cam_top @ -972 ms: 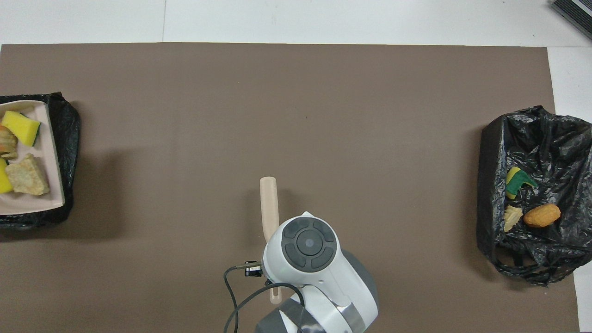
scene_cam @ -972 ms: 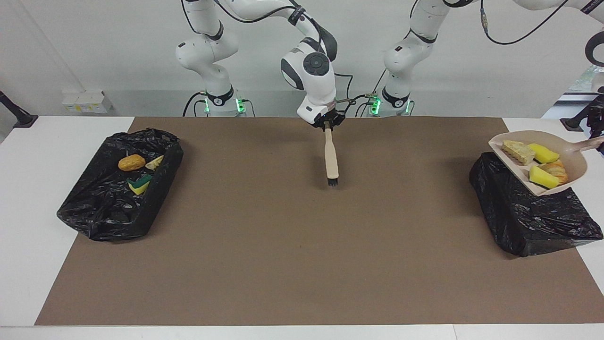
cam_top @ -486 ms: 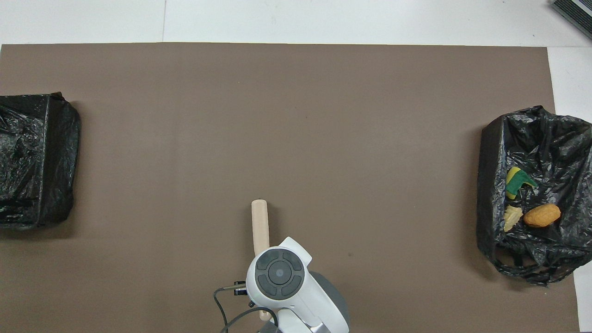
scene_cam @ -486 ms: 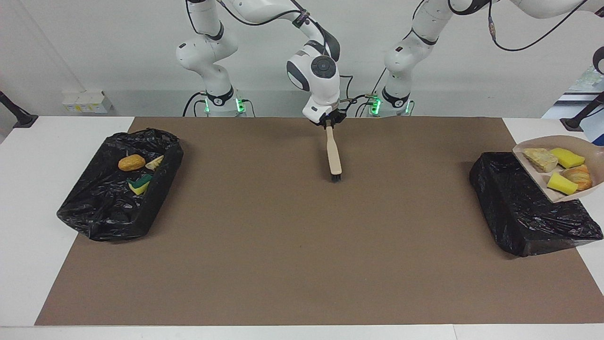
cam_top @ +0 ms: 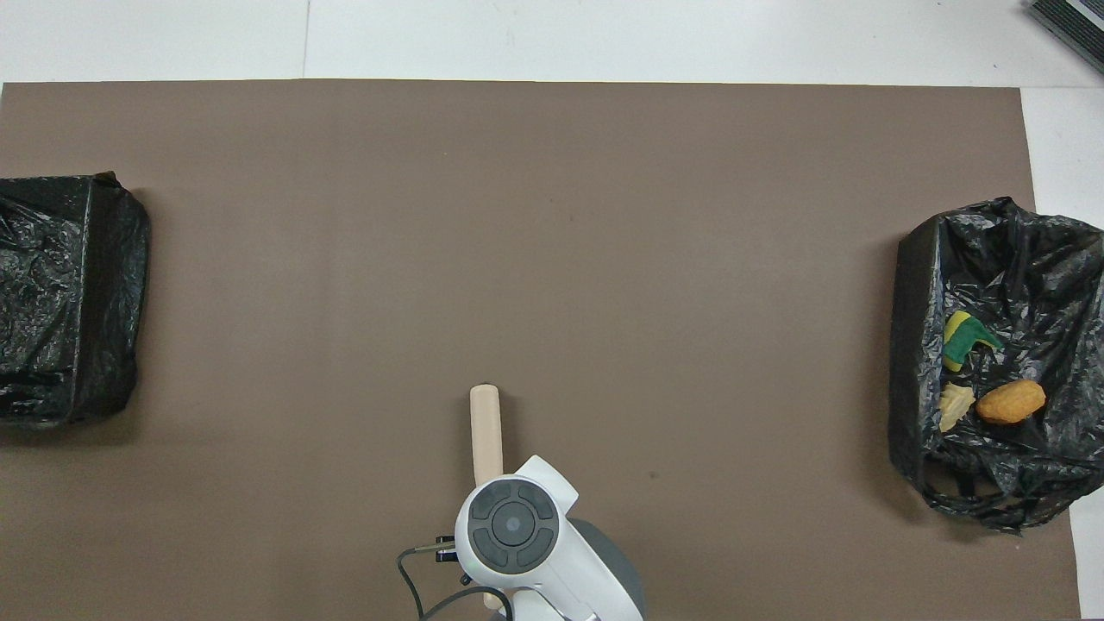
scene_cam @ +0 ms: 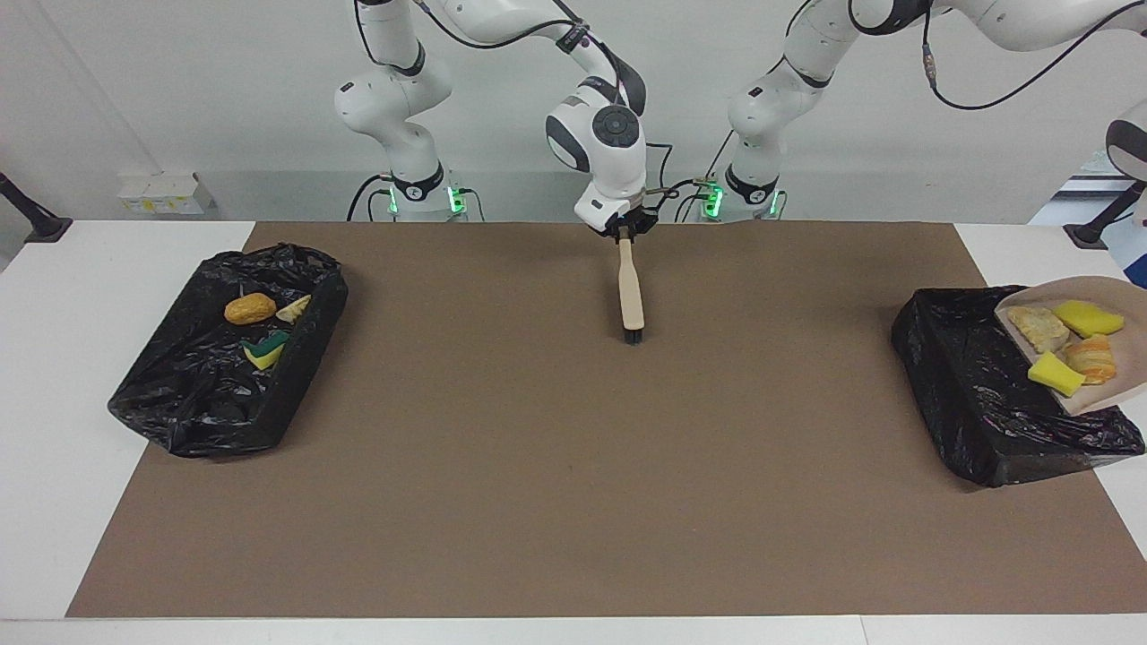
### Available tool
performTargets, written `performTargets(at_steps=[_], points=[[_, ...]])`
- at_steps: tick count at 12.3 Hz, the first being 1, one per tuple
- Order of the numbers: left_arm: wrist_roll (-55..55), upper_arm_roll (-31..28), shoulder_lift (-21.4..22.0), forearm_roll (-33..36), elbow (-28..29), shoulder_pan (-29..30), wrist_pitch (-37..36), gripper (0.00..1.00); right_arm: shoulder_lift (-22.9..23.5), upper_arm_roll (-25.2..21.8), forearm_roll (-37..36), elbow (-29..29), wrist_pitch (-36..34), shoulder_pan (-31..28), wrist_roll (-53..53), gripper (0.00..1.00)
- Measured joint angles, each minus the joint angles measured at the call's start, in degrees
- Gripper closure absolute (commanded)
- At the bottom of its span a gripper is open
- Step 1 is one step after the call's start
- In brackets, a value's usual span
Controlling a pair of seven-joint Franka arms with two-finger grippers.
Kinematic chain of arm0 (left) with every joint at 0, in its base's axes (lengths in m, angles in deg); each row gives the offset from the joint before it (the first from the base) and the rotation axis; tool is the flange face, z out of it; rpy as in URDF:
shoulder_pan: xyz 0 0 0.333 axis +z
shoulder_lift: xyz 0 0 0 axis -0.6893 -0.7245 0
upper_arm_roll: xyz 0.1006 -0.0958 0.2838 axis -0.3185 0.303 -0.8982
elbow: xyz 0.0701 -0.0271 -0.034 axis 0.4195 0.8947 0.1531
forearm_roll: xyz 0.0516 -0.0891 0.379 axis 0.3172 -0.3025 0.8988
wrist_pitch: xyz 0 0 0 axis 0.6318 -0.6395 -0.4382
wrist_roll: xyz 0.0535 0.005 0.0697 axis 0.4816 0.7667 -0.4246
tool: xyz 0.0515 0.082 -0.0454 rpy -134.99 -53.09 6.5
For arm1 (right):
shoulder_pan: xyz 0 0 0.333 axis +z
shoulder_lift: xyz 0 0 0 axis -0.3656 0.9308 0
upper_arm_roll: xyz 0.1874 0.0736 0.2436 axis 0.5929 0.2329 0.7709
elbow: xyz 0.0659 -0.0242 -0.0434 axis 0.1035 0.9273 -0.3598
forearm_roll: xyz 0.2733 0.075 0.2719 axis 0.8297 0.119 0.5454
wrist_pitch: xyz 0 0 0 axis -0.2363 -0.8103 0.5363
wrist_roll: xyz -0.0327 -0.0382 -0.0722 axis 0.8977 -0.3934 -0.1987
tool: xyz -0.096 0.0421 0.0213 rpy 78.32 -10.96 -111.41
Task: Sweep and dump trash in bin
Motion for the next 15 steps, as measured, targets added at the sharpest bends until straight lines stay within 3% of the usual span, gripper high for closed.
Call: performTargets(at_steps=[9,15], points=[[-8.3,0.1,1.8,16.3,-0.7,-4.7,-11.0,1.0,-1.3,0.1,-1.3,1.8,0.1,2.0,-2.2,1.0],[-8.9,0.2,5.6,18.4,-0.8,-9.5,-19.8,1.0,-2.5,0.1,-3.7,2.6,-1.2,2.4,-4.0,1.0]])
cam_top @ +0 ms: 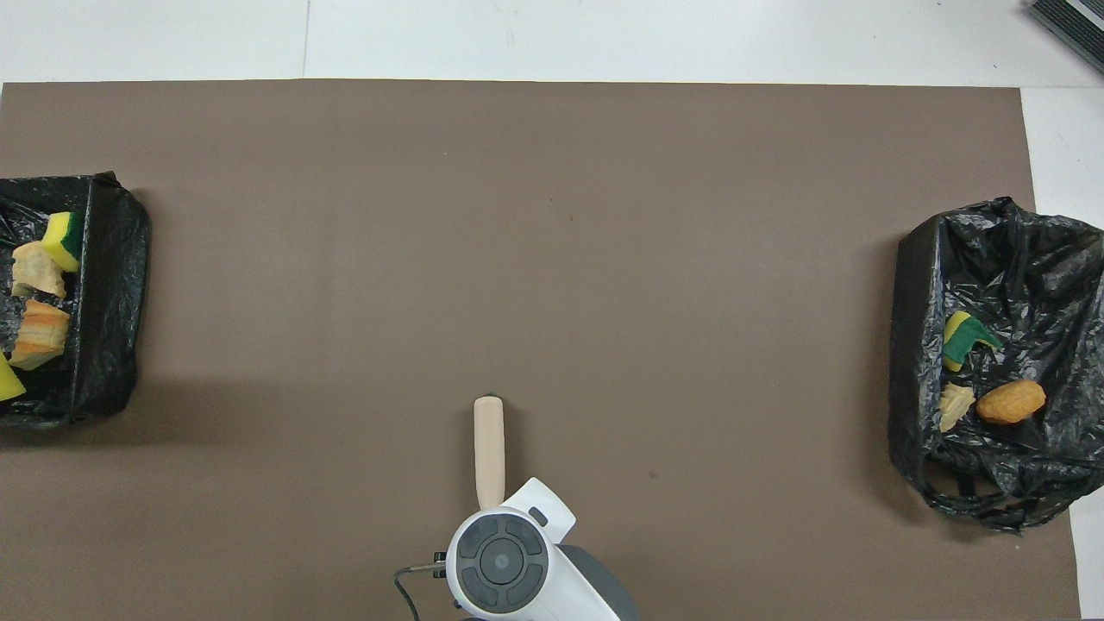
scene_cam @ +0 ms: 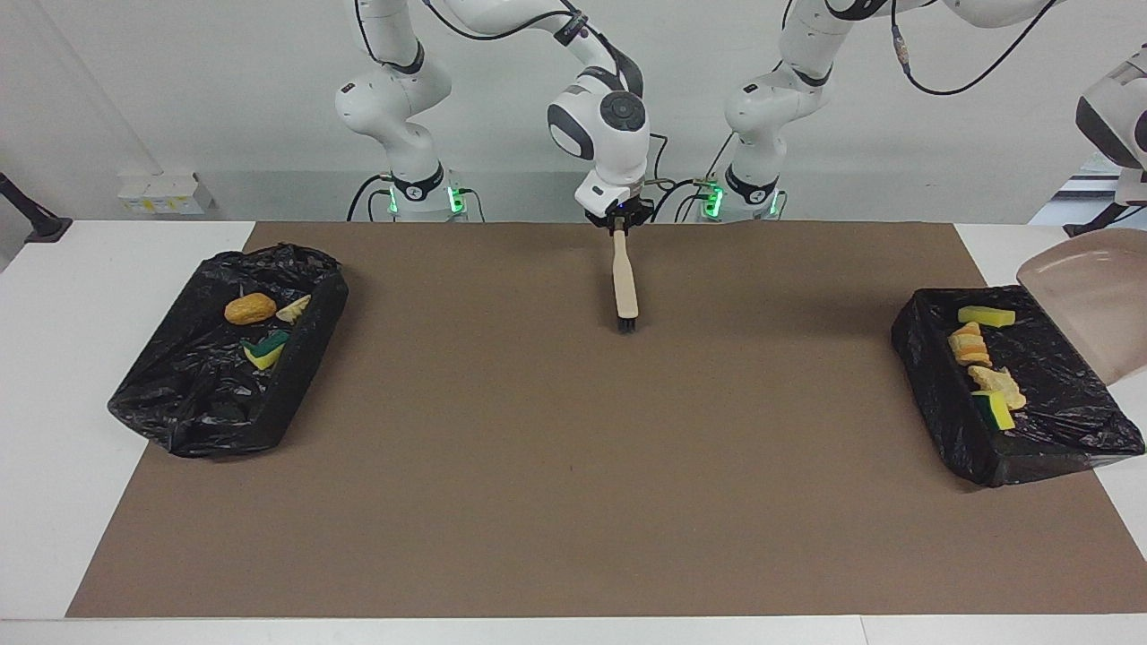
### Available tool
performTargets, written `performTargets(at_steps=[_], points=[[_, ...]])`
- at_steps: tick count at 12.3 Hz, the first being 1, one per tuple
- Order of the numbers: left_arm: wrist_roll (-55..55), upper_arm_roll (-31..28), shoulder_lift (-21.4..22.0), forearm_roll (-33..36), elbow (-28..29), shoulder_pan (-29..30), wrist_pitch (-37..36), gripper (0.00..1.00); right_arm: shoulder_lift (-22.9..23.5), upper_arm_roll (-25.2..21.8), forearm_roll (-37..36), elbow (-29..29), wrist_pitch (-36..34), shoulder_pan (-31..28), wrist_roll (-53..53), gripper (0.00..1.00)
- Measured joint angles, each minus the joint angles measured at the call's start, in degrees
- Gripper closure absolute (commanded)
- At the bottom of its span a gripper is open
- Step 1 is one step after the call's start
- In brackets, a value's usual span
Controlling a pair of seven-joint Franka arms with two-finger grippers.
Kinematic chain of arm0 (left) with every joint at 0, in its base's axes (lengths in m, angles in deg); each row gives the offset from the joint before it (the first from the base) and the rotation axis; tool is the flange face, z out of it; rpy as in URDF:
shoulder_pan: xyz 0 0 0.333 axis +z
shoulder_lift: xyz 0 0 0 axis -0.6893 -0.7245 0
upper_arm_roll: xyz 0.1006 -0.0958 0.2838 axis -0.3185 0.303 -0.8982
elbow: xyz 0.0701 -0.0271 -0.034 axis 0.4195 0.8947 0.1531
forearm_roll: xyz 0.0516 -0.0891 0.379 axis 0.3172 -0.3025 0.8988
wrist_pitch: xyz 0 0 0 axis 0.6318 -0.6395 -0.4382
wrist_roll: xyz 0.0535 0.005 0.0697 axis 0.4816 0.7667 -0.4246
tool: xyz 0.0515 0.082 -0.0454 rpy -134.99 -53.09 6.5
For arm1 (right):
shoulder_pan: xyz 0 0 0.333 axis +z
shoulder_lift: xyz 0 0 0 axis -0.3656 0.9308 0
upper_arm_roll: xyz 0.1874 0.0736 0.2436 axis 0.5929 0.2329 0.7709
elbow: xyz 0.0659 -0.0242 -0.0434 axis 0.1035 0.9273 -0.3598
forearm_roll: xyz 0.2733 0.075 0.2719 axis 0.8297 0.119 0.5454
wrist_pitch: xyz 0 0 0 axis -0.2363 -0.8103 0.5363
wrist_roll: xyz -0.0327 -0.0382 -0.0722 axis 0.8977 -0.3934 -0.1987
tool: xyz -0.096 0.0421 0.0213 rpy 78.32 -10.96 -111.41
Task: Sweep and dump trash in bin
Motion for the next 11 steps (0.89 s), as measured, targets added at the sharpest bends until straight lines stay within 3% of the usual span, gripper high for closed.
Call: performTargets(at_steps=[6,8,11], points=[[-3.1,0.5,2.7,-2.2,3.0,-4.9,-6.7,1.0,-0.1,-0.2,-0.3,0.2,0.0,-0.1,0.2,1.0],[-3.6,0.6,4.2,-9.2,5.4,-6.4,-6.7,1.0,-0.1,-0.2,-0.3,0.3,0.0,-0.2,0.2,1.0],[-4.8,0.8,4.5,-19.3,7.1,-8.3,-6.3,1.0,-0.1,-0.3,-0.3,0.3,0.0,-0.3,0.2,0.9]])
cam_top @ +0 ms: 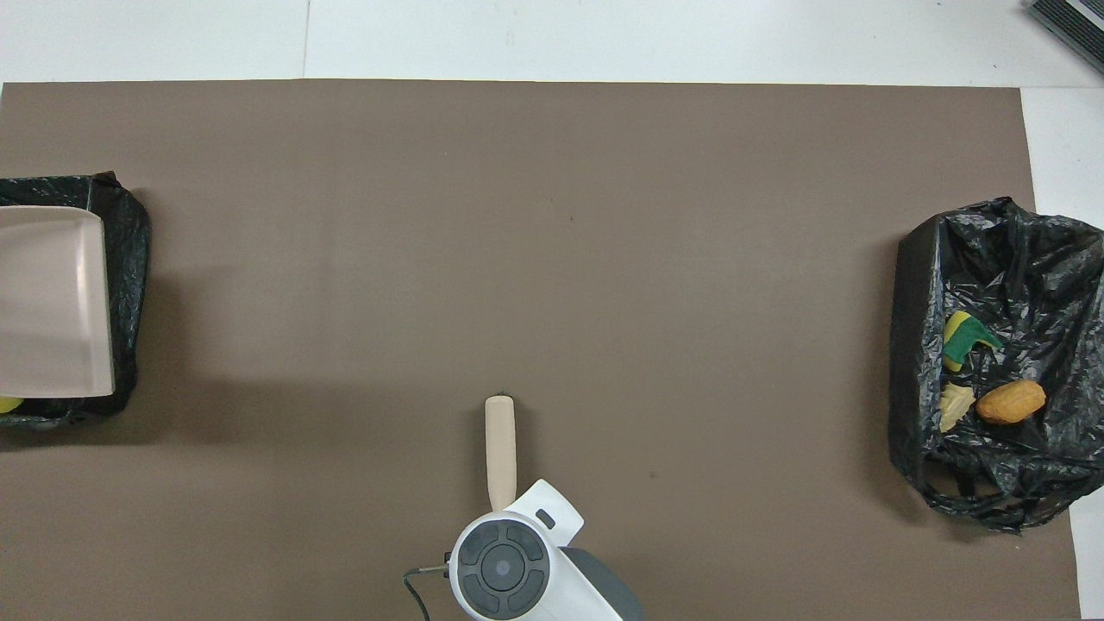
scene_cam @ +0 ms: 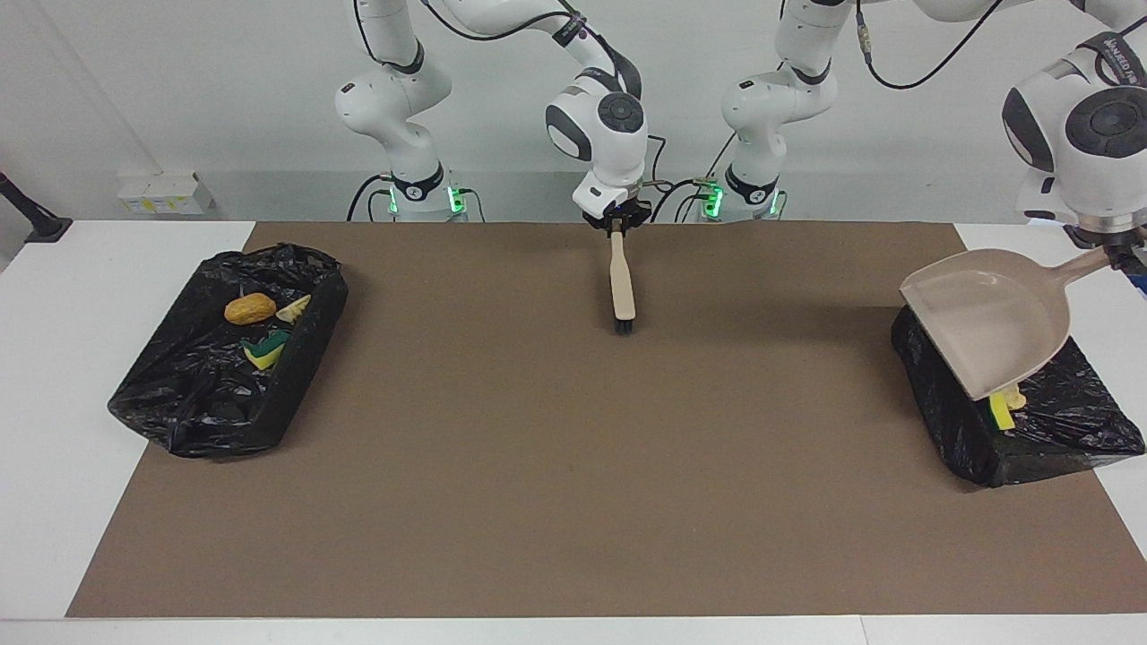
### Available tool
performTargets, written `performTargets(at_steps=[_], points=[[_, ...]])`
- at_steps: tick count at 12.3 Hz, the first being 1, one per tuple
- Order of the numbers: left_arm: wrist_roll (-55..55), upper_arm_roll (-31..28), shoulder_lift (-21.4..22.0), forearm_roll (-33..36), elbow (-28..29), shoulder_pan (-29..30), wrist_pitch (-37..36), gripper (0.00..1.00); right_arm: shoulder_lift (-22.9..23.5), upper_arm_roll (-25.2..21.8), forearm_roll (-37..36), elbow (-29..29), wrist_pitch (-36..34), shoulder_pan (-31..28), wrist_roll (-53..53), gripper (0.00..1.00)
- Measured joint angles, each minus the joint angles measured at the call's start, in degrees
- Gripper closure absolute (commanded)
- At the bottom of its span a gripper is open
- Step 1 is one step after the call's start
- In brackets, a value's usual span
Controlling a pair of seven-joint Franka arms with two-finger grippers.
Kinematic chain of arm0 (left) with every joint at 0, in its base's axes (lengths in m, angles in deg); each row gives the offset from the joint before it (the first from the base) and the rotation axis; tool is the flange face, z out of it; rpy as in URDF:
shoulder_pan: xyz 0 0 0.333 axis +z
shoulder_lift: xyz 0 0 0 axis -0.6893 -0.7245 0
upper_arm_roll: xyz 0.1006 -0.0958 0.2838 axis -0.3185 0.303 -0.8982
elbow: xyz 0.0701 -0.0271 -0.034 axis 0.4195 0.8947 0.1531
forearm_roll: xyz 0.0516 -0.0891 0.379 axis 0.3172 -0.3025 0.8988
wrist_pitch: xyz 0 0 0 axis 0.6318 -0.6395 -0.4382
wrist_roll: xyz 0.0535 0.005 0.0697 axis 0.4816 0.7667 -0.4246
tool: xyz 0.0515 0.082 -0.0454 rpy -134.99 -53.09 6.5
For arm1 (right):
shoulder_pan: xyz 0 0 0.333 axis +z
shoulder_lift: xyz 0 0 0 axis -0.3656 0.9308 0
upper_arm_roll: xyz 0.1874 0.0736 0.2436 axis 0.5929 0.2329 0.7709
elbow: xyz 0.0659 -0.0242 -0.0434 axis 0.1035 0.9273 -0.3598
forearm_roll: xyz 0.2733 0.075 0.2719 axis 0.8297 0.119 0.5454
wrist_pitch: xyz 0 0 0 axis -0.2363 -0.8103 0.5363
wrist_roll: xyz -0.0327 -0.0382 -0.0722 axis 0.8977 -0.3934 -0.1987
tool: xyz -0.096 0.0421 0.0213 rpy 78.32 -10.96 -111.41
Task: Sweep and dump trash in bin
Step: 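Carry the empty dustpan back over the mat with the left gripper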
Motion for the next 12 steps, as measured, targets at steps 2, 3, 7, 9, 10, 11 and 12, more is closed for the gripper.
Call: performTargets(at_steps=[2,3,7,9,10,11,12], points=[[-7.6,0.1,0.1,-4.1,3.1,-2.3,0.0,1.0,0.0,0.0,0.0,0.0,0.0,-0.1,0.0,0.88],[-12.9,0.2,0.2,-6.1,5.0,-3.9,0.0,1.0,0.0,0.0,0.0,0.0,0.0,-0.3,0.0,0.85],[-41.5,0.4,0.5,-13.8,13.1,-13.7,0.0,1.0,0.0,0.0,0.0,0.1,0.0,-0.6,0.2,0.69],[-53.5,0.5,0.4,-18.8,15.2,-18.2,0.2,1.0,0.0,0.0,-0.1,0.1,0.0,-0.6,0.2,0.64],[-58.4,0.5,0.3,-22.1,15.5,-19.9,0.5,1.0,0.0,0.0,-0.1,0.1,0.0,-0.6,0.2,0.64],[-62.4,0.5,0.2,-25.4,15.6,-21.5,1.2,1.0,0.0,0.0,-0.1,0.1,0.0,-0.6,0.2,0.64],[-66.0,0.5,-0.1,-28.6,15.6,-23.0,2.8,1.0,0.0,0.0,-0.1,0.1,0.0,-0.6,0.2,0.64]])
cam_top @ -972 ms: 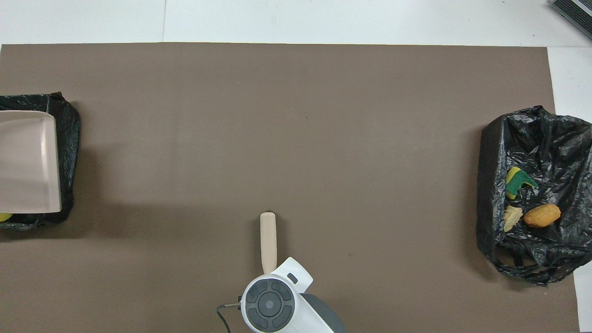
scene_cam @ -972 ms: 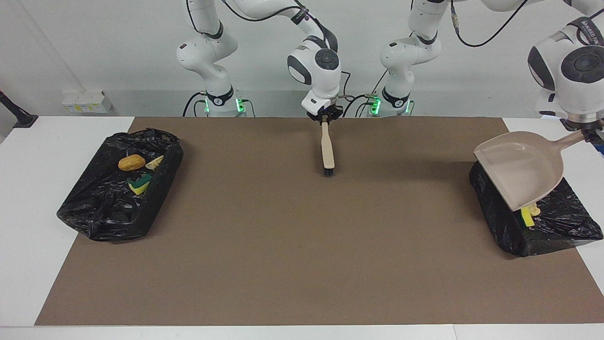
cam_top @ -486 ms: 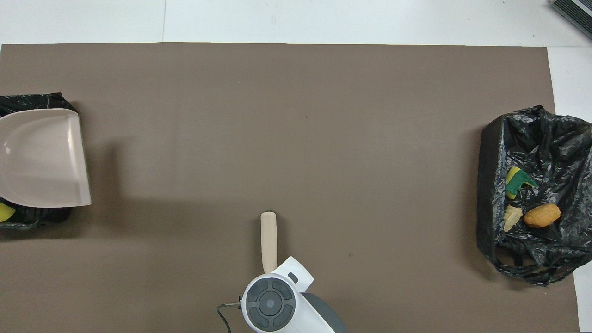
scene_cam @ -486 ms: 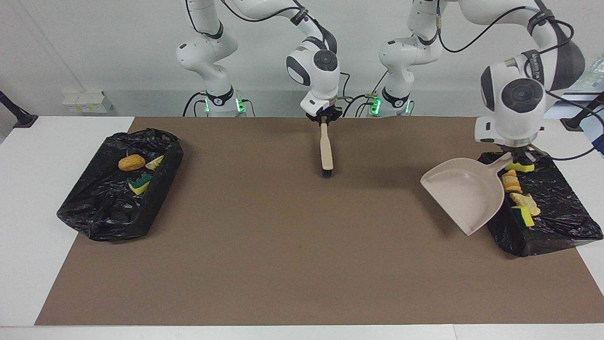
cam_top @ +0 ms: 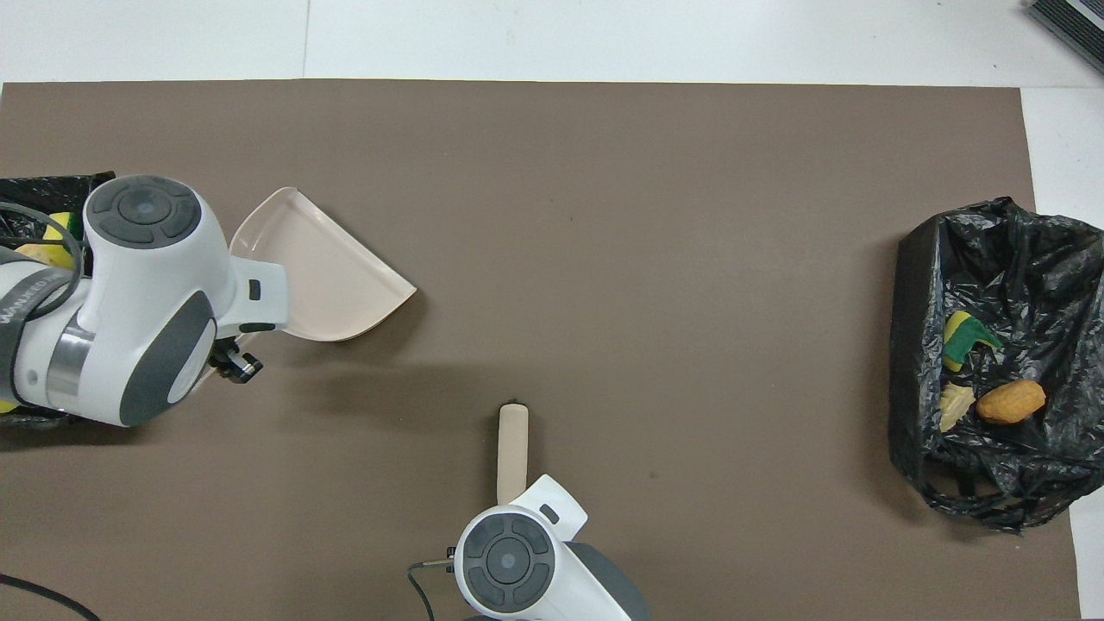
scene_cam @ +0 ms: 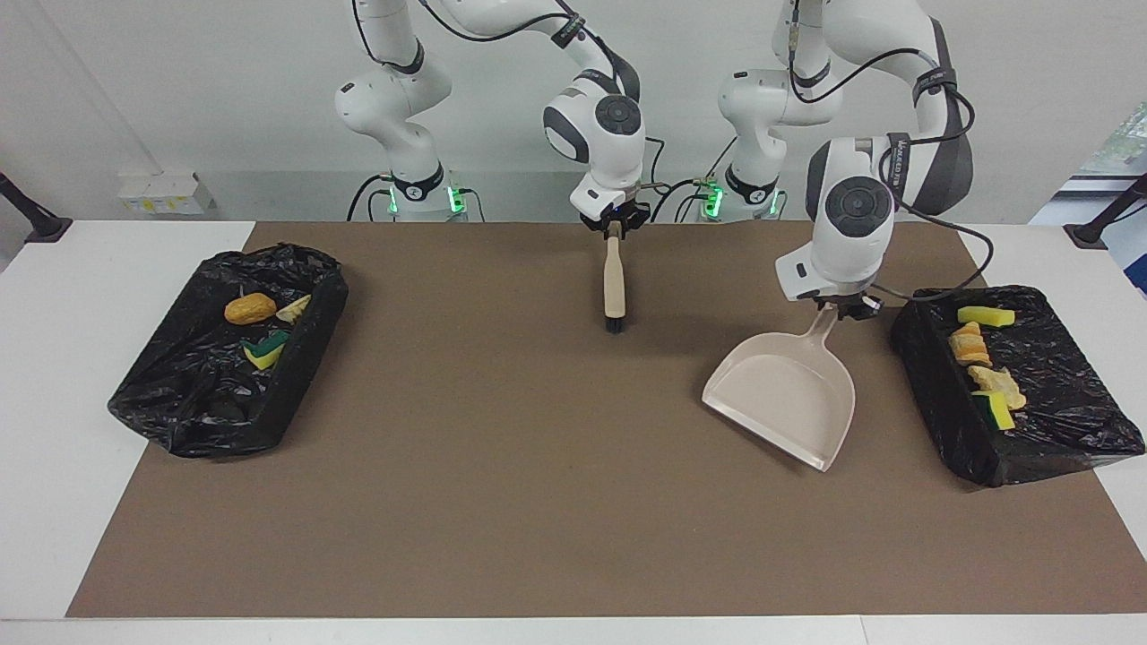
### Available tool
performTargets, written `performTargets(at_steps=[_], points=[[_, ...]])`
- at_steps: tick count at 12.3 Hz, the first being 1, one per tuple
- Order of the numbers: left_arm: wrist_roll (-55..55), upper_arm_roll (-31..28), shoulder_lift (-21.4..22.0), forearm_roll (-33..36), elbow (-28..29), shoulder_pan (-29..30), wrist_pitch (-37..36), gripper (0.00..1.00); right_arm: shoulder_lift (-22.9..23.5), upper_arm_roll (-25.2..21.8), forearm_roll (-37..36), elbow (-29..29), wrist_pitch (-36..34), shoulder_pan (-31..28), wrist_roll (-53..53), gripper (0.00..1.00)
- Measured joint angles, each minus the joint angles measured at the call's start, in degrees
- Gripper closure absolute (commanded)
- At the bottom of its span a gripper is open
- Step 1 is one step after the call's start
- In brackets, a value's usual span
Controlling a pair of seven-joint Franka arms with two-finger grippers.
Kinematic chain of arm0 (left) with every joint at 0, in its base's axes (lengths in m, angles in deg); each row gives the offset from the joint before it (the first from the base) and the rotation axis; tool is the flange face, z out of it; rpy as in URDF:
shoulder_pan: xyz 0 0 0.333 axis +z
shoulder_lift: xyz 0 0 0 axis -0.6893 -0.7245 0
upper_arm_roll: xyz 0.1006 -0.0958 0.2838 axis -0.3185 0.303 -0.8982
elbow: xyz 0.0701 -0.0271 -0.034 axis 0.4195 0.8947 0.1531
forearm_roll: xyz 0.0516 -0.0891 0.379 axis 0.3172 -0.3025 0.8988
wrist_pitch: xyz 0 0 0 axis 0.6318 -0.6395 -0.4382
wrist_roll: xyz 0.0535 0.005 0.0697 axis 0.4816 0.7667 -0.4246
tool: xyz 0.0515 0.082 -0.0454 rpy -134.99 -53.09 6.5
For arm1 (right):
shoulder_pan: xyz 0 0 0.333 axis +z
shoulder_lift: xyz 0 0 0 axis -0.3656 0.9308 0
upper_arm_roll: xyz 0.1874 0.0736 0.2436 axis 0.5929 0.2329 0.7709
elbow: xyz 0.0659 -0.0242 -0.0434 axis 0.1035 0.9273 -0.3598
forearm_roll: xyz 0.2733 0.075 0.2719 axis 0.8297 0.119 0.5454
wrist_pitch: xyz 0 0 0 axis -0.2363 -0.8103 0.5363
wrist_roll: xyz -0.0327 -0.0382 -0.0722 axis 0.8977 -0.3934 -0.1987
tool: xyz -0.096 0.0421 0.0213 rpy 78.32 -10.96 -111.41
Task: Sweep and dump trash in bin
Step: 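Carry the empty dustpan back over the mat with the left gripper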
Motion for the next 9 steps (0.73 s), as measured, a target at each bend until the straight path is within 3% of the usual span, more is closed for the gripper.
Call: performTargets(at_steps=[5,9], points=[[-17.4,0.0,-4.4,-6.5,-1.1,-9.9,8.7,1.0,-0.1,-0.1,-1.1,-0.2,-1.8,-0.1,0.3,0.58],[-31.3,-0.1,-10.0,-12.3,-7.8,-16.2,9.3,1.0,-3.4,-0.2,-1.6,-0.9,-7.5,-1.5,2.1,0.55]])
